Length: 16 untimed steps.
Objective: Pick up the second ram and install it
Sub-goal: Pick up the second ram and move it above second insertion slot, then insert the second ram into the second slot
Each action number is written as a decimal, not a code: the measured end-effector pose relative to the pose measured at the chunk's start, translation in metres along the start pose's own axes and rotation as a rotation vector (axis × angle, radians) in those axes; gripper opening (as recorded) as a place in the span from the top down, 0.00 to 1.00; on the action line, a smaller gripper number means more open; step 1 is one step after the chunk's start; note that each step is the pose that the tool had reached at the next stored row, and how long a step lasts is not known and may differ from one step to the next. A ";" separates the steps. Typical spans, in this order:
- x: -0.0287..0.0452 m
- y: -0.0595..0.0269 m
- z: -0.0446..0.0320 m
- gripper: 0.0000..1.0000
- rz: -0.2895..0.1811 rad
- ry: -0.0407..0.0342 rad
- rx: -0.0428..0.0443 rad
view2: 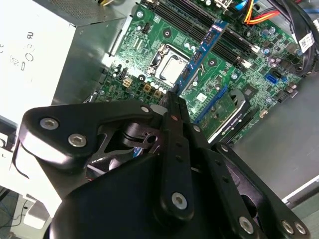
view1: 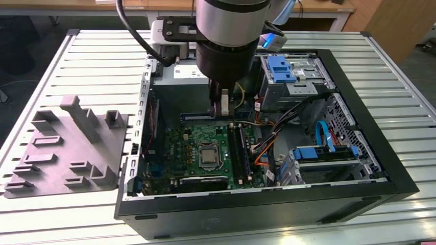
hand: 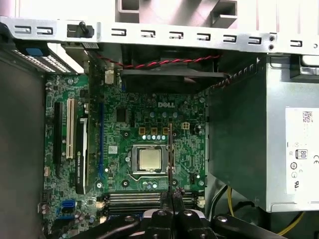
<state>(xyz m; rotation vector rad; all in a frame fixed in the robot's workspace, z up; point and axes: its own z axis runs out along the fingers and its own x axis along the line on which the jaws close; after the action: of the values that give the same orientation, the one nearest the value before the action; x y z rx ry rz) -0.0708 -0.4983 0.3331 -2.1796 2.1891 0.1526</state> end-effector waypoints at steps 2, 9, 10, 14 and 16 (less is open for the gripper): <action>0.0004 -0.0005 0.0021 0.89 0.000 0.0001 -0.0001; 0.0016 -0.0017 0.0095 0.89 0.000 0.0000 -0.0012; 0.0016 -0.0017 0.0095 0.89 0.000 0.0002 -0.0012; 0.0016 -0.0023 0.0096 0.89 0.000 0.0001 -0.0012; 0.0016 -0.0024 0.0096 0.89 0.000 0.0001 -0.0012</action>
<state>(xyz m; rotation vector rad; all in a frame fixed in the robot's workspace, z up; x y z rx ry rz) -0.0688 -0.4989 0.3233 -2.1801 2.1899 0.1538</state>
